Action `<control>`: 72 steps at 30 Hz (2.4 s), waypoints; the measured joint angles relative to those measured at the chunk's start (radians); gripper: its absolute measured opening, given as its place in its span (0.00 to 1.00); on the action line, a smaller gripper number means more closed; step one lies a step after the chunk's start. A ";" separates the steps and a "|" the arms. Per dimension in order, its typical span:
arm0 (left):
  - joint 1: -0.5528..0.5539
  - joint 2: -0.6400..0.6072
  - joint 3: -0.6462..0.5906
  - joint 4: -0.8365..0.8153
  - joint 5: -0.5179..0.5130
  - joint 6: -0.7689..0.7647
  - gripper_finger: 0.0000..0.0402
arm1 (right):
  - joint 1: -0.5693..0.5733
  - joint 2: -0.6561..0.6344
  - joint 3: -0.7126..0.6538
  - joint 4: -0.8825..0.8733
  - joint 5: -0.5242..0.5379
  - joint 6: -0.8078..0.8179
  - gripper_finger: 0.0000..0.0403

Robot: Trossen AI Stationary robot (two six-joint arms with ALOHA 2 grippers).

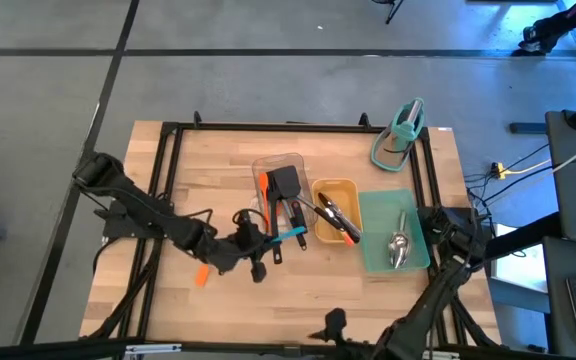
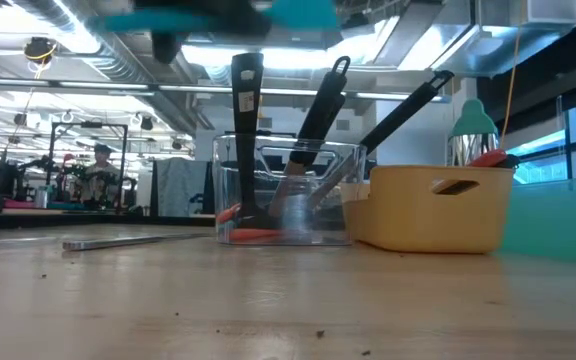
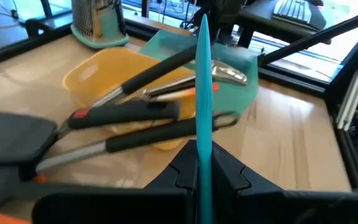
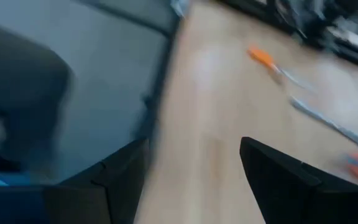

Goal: Pick & Place Kitchen Items
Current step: Put the blue spatula into the transparent bin

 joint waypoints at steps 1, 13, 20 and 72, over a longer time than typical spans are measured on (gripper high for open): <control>-0.006 0.009 0.038 -0.039 -0.004 0.000 0.02 | -0.003 -0.013 -0.025 0.075 -0.018 -0.035 0.64; 0.014 0.290 0.732 -0.978 -0.070 -0.069 0.02 | -0.055 -0.140 -0.459 0.829 -0.304 -0.272 0.63; 0.168 0.402 0.931 -1.348 0.033 -0.118 0.02 | -0.013 -0.198 -0.624 1.083 -0.274 -0.343 0.60; 0.565 0.713 1.141 -1.552 0.359 0.082 0.37 | -0.012 -0.235 -0.639 0.941 -0.350 -0.354 0.60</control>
